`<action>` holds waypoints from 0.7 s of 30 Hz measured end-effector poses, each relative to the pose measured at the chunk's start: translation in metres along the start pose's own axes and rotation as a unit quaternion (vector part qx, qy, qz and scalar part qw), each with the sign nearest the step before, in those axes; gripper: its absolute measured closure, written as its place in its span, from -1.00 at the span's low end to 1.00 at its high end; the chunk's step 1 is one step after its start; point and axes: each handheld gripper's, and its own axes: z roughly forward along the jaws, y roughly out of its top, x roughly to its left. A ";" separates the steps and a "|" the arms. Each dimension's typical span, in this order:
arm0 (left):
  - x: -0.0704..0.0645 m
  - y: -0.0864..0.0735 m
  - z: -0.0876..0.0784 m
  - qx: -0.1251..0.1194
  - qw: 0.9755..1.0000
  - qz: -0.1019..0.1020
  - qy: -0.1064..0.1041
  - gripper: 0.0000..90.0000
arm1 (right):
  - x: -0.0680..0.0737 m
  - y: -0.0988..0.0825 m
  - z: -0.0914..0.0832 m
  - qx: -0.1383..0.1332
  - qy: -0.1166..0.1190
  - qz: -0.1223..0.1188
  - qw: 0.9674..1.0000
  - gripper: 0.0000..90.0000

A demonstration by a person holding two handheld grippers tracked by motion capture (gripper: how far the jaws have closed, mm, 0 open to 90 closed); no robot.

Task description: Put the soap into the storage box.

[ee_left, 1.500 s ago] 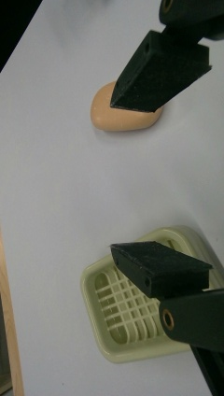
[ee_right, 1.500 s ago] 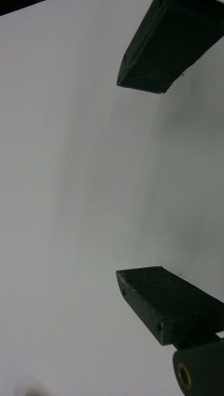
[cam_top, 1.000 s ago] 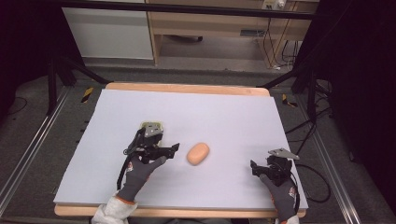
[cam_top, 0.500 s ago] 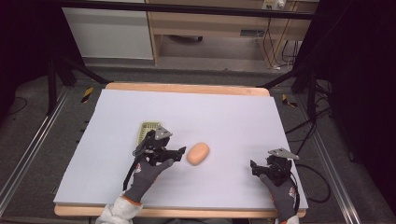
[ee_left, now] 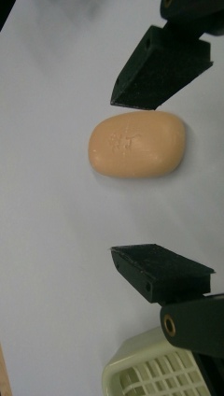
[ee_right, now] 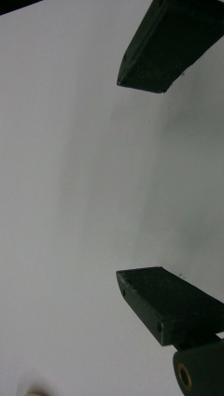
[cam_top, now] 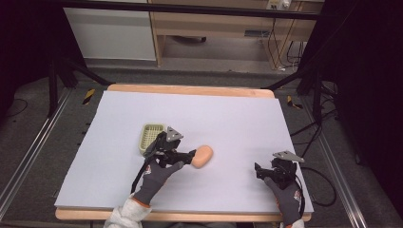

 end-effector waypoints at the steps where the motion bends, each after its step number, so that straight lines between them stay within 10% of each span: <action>1: 0.000 0.000 0.000 0.000 1.000 0.000 0.000 -0.51 | 0.000 0.000 0.000 0.000 0.000 0.000 1.000 -0.84; 21: -0.014 0.002 0.032 0.033 0.999 0.019 0.005 -0.53 | 0.001 0.001 -0.001 -0.006 0.000 -0.009 1.000 -0.83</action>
